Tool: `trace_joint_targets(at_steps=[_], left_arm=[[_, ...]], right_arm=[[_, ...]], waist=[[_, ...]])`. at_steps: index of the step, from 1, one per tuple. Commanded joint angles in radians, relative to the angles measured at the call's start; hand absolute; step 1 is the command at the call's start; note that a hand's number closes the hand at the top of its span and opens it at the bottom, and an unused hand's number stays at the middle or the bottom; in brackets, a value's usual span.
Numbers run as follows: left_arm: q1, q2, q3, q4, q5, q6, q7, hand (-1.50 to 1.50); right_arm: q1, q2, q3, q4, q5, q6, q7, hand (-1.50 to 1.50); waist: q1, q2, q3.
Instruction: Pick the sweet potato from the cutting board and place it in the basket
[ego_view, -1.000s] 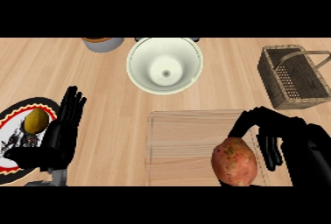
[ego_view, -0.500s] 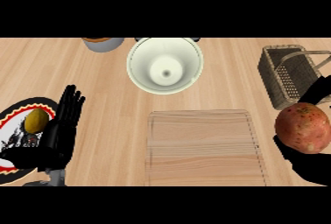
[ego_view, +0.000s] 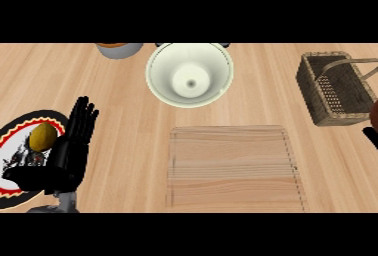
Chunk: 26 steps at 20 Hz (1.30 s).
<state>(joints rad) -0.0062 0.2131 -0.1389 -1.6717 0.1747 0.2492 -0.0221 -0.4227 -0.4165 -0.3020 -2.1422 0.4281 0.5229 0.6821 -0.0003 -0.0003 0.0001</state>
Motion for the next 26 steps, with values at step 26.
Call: trace_joint_targets(at_steps=[26], left_arm=[[-0.072, -0.057, 0.087, 0.018, -0.061, -0.069, 0.059, 0.0]], right_arm=[[-0.031, -0.16, -0.068, 0.787, 0.16, -0.239, -0.63, 1.5]], waist=[[0.006, 0.002, 0.0]])
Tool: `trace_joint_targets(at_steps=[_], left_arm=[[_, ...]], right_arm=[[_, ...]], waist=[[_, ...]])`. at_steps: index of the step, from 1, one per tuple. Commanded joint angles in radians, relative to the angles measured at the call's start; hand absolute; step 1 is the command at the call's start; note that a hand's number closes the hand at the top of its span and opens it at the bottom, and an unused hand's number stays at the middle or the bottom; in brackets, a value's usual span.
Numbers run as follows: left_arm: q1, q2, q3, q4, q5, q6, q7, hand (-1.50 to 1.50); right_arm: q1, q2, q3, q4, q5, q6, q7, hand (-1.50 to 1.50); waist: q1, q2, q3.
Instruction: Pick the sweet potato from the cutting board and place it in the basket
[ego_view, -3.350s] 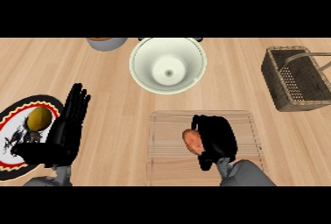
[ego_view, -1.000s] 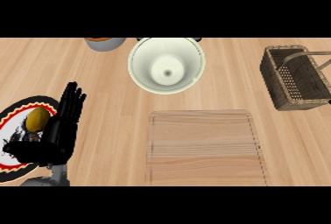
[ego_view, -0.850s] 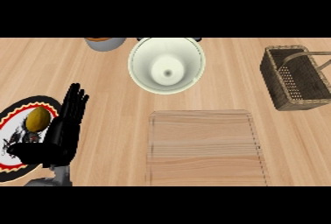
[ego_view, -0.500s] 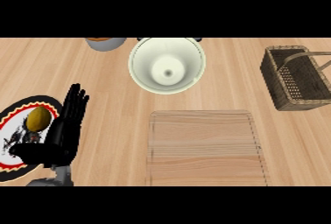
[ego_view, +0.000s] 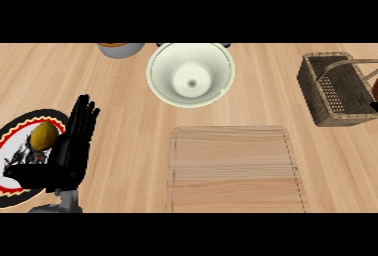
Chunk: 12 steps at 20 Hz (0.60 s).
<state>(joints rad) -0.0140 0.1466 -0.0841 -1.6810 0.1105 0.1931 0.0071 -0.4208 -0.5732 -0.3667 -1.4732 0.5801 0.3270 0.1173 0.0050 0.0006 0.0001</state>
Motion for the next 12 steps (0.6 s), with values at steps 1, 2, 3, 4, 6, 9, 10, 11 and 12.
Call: trace_joint_targets(at_steps=[1, 2, 3, 4, 6, 9, 10, 11, 12], left_arm=[[0.008, -0.013, -0.002, -0.022, -0.017, -0.008, 0.018, 0.0], [-0.015, -0.038, -0.006, 0.04, -0.032, 0.009, -0.032, 0.0], [-0.012, -0.014, 0.021, 0.01, -0.005, -0.02, 0.01, 0.0], [-0.006, -0.04, -0.022, -0.035, -0.058, 0.029, 0.026, 0.0], [-0.035, -0.011, 0.031, 0.029, -0.01, -0.014, 0.015, 0.0], [-0.038, -0.024, 0.029, 0.067, -0.007, -0.038, -0.022, 0.0], [0.101, -0.001, 0.021, -0.081, -0.003, -0.049, -0.01, 0.0], [0.05, -0.059, -0.023, -0.013, -0.054, -0.008, -0.04, 0.0], [-0.002, -0.04, 0.008, 0.041, -0.04, -0.032, -0.038, 0.0]], right_arm=[[-0.04, 0.007, 0.005, 0.115, 0.01, -0.046, -0.038, 1.5], [-0.035, -0.047, -0.054, 0.159, -0.037, -0.01, -0.1, 1.5], [-0.065, -0.004, 0.011, 0.172, 0.011, -0.046, -0.053, 1.5], [-0.039, -0.044, -0.025, 0.195, 0.018, -0.057, -0.094, 1.5], [-0.015, -0.04, -0.081, 0.26, -0.004, -0.104, -0.132, 1.5], [-0.086, -0.008, 0.007, 0.348, 0.064, -0.14, -0.101, -1.5], [0.033, -0.009, -0.018, 0.233, 0.025, -0.099, -0.12, -1.5], [-0.034, -0.072, -0.022, 0.239, 0.003, -0.018, -0.089, -1.5], [-0.046, -0.022, 0.019, 0.317, 0.047, -0.105, -0.147, -1.5]], waist=[[0.001, 0.0, 0.0], [-0.001, 0.001, 0.0], [0.001, 0.0, 0.0], [0.001, 0.0, 0.0], [0.0, 0.002, 0.0], [0.005, 0.003, 0.0], [0.001, -0.002, 0.0], [-0.002, -0.001, 0.0], [0.0, 0.001, 0.0]])
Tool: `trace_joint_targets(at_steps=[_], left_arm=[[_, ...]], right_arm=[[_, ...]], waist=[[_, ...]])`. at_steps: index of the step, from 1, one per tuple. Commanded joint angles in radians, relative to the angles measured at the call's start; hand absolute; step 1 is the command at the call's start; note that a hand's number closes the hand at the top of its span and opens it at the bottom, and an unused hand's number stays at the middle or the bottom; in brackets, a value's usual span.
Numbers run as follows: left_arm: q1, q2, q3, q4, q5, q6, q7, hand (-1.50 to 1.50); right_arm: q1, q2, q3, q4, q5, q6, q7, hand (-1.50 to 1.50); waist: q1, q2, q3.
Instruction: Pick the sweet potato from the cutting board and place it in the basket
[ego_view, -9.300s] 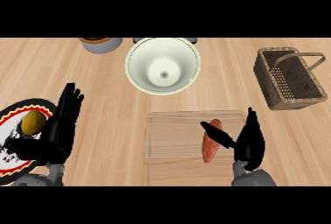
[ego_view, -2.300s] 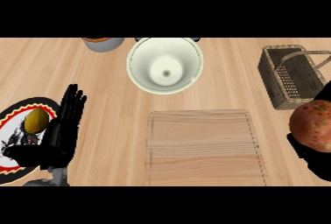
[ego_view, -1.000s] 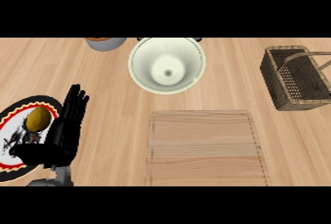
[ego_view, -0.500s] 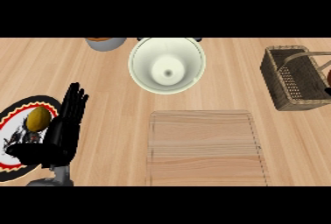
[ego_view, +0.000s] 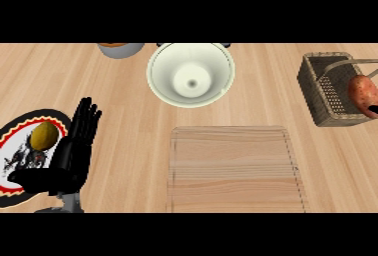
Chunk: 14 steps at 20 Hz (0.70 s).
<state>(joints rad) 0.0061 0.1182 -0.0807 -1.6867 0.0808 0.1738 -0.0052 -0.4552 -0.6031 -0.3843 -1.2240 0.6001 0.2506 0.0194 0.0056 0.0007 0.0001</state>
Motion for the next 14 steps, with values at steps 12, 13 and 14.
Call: trace_joint_targets(at_steps=[12, 13, 14], left_arm=[[0.013, 0.014, 0.053, -0.002, 0.003, -0.037, -0.004, 0.0], [-0.039, -0.002, 0.042, 0.024, -0.013, -0.02, 0.021, 0.0], [-0.005, -0.02, 0.015, -0.017, -0.019, -0.011, 0.035, 0.0]], right_arm=[[-0.12, -0.016, -0.109, 0.074, -0.127, -0.112, -0.115, -1.5], [-0.044, 0.003, -0.113, -0.046, -0.139, -0.11, -0.083, -1.5], [-0.062, -0.015, -0.139, 0.039, -0.137, -0.157, -0.154, -1.5]], waist=[[0.0, -0.001, 0.0], [-0.015, -0.004, -0.001], [-0.005, -0.001, 0.0]])
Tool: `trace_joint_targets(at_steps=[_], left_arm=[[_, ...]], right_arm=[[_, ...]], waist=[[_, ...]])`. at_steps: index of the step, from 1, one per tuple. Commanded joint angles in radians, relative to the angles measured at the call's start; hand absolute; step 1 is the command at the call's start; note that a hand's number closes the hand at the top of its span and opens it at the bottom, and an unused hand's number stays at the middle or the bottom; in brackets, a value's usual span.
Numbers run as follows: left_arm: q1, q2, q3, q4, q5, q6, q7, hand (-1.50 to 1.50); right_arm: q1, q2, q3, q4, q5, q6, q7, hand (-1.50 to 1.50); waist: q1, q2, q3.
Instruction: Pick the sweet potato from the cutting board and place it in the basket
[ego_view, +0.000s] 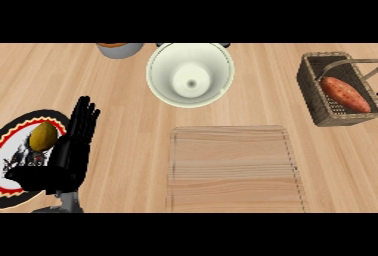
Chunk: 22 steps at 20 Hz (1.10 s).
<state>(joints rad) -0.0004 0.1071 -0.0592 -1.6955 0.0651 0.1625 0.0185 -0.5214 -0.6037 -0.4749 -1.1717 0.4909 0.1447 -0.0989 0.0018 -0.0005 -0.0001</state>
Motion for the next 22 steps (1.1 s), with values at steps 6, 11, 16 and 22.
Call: trace_joint_targets(at_steps=[6, 11, 16, 22], left_arm=[[0.052, -0.031, -0.026, -0.052, -0.023, 0.01, 0.004, 0.0], [-0.011, -0.039, -0.015, 0.035, -0.018, -0.008, -0.027, 0.0], [-0.023, -0.015, 0.024, 0.029, 0.01, -0.025, 0.005, 0.0], [-0.015, -0.021, 0.007, -0.003, -0.031, -0.005, 0.02, 0.0]], right_arm=[[0.057, -0.093, -0.113, -0.098, -0.071, -0.01, 0.075, -1.5], [0.0, -0.162, -0.236, 0.051, -0.157, -0.029, 0.07, -1.5], [-0.002, -0.335, -0.344, 0.22, -0.287, 0.128, -0.033, -1.5], [0.001, -0.408, -0.362, 0.255, -0.389, 0.246, -0.033, -1.5]], waist=[[-0.004, -0.003, 0.0], [-0.002, 0.001, 0.0], [0.0, 0.002, 0.001], [0.001, 0.0, 0.0]])
